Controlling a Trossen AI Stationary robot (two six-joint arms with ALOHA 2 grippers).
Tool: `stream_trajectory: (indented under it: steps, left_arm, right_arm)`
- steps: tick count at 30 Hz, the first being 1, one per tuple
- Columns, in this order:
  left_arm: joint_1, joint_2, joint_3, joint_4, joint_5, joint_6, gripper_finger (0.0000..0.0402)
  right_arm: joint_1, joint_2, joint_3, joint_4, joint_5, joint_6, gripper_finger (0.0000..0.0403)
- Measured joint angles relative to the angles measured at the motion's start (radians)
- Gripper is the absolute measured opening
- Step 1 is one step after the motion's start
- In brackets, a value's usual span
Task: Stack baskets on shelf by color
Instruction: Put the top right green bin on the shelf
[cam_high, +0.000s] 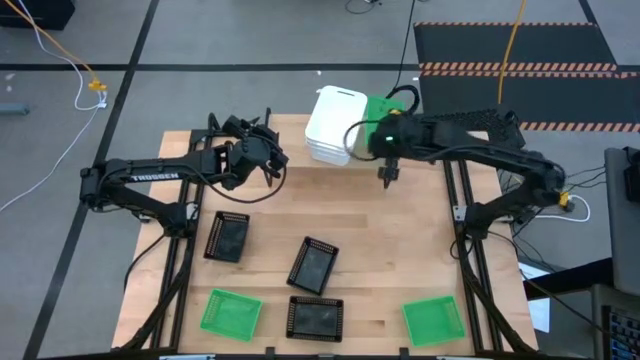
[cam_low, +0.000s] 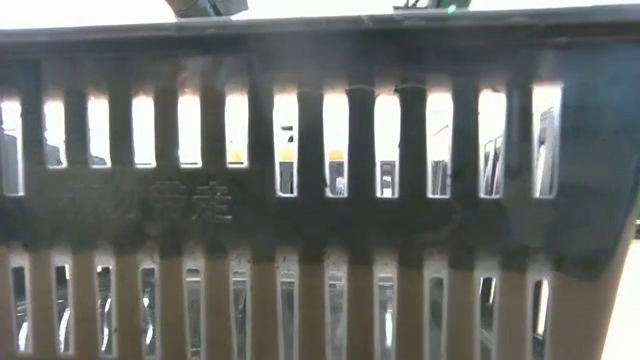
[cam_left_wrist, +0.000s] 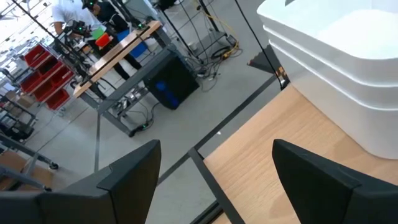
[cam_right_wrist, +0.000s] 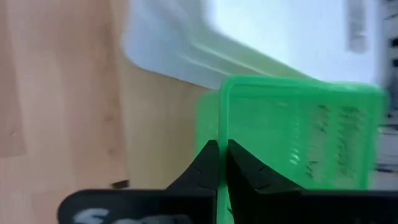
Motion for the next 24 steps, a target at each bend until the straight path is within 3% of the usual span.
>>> stream_trajectory:
  steps: [8,11,16,24]
  left_arm:
    - [0.001,0.0,0.0,-0.003,0.0,0.0,0.031]
    - [0.001,0.0,0.0,-0.01,0.0,0.0,0.031]
    - [0.001,0.0,0.0,-0.027,0.0,-0.011,0.031]
    - [0.001,0.0,0.0,-0.029,0.0,-0.019,0.031]
  right_arm:
    - [-0.009,0.117,0.0,0.043,-0.008,-0.04,0.0003]
    - [-0.008,0.116,0.0,0.062,-0.019,-0.043,0.0003]
    - [-0.008,0.094,0.0,0.063,-0.138,-0.032,0.0003]
    - [-0.013,0.077,0.0,0.051,-0.143,-0.028,0.0004]
